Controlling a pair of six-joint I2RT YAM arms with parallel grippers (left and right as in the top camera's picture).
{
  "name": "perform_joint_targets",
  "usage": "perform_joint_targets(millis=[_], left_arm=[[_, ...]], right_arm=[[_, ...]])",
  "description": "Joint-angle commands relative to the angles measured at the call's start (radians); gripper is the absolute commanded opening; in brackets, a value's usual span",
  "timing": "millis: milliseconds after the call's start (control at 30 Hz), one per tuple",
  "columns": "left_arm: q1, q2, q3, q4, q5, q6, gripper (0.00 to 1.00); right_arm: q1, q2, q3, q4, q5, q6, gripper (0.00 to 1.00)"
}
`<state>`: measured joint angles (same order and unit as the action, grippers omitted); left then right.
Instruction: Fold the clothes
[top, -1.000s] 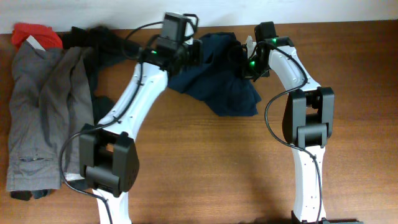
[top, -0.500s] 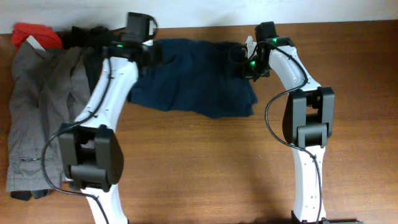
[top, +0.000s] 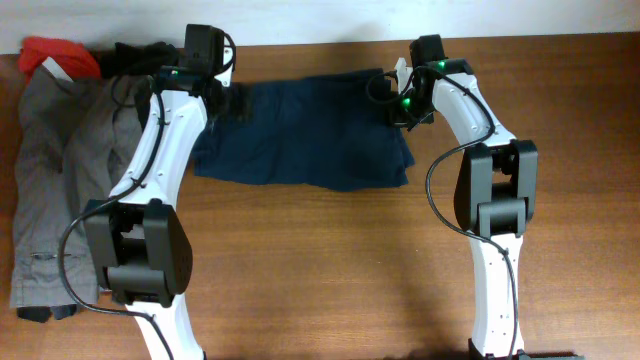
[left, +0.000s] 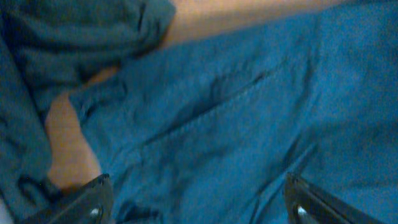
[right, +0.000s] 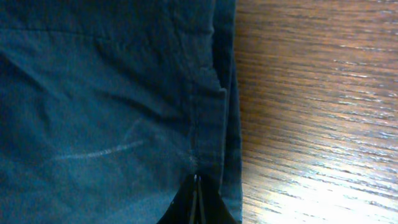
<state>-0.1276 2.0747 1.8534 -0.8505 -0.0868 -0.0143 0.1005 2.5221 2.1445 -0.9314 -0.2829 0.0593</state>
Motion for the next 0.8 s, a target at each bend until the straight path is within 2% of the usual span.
perform_joint_targets(millis=[0,133,400,500,767], left_arm=[[0.045,-0.012,0.013,-0.071,0.023,0.062,0.87],[0.117,-0.011,-0.009,-0.108,0.195,0.11,0.87],[0.232,0.075,-0.023,-0.101,0.396,0.152,0.87],[0.242,0.121,-0.023,-0.098,0.442,0.182,0.87],[0.242,0.237,-0.022,-0.057,0.442,0.185,0.87]], right_arm=[[0.01,0.111,-0.048,-0.042,0.029,-0.026,0.04],[0.01,0.111,-0.048,-0.04,0.029,-0.026,0.04],[0.01,0.111,-0.048,-0.041,0.029,-0.03,0.04],[0.01,0.111,-0.048,-0.041,0.029,-0.03,0.04],[0.01,0.111,-0.048,-0.047,0.029,-0.037,0.04]])
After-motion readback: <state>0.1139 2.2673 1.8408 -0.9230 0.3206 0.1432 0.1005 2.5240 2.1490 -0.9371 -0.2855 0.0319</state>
